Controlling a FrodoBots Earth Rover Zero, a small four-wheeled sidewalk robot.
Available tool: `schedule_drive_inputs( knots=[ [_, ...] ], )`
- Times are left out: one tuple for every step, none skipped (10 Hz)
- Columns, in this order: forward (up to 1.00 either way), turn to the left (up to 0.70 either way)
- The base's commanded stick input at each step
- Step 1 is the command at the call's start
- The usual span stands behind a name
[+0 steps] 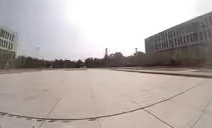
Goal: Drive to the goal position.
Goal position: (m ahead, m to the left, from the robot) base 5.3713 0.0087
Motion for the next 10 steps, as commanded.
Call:
schedule_drive_inputs(
  knots=[
    [0.70,0.00],
    [0.70,0.00],
    [0.70,0.00],
    [0.70,0.00],
    [0.70,0.00],
    [0.70,0.00],
    [0.70,0.00],
    [0.70,0.00],
    [0.70,0.00],
    [0.70,0.00]
  ],
)
